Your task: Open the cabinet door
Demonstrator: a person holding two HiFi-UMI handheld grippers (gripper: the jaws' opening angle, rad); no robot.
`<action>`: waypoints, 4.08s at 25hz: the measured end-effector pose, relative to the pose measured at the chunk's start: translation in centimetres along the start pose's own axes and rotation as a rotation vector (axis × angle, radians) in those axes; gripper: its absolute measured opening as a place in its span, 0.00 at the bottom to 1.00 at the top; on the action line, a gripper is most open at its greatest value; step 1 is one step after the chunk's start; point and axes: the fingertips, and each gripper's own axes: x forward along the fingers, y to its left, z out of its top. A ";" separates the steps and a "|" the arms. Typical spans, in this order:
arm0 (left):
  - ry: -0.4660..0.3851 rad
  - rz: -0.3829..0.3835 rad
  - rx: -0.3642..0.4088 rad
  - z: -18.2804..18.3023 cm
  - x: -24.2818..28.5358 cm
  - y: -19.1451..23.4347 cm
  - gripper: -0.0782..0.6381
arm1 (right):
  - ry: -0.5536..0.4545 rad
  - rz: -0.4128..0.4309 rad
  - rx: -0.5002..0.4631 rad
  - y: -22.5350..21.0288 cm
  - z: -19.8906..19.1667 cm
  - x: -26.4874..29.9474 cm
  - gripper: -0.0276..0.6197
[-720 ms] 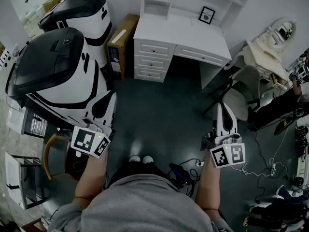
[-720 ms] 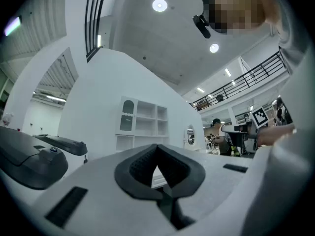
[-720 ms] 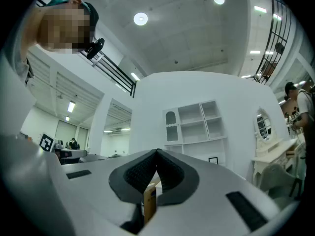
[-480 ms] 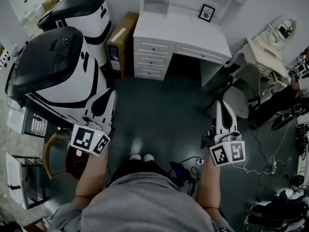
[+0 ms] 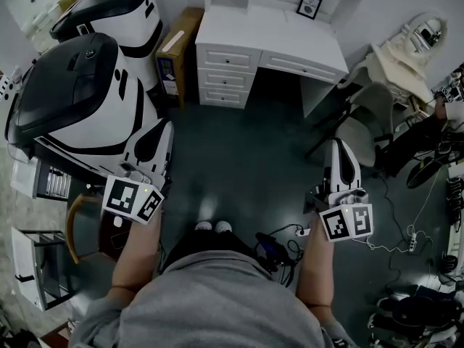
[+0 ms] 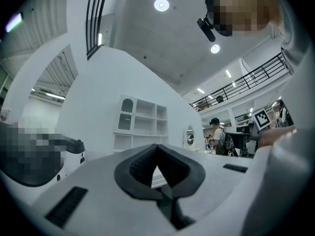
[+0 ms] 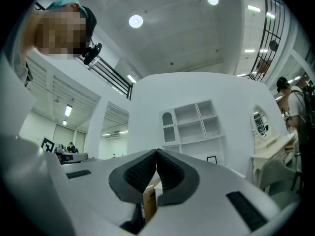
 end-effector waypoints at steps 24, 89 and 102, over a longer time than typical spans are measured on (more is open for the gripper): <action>0.003 0.041 0.007 -1.8 6.8 1.0 0.12 | 0.010 0.064 0.017 -5.0 -2.0 5.5 0.08; 0.023 0.162 -0.051 -8.9 43.3 23.7 0.12 | 0.061 0.194 0.063 -21.6 -11.8 46.6 0.08; -0.008 0.240 -0.053 -9.5 49.9 23.1 0.12 | 0.078 0.307 0.129 -27.9 -13.9 53.4 0.08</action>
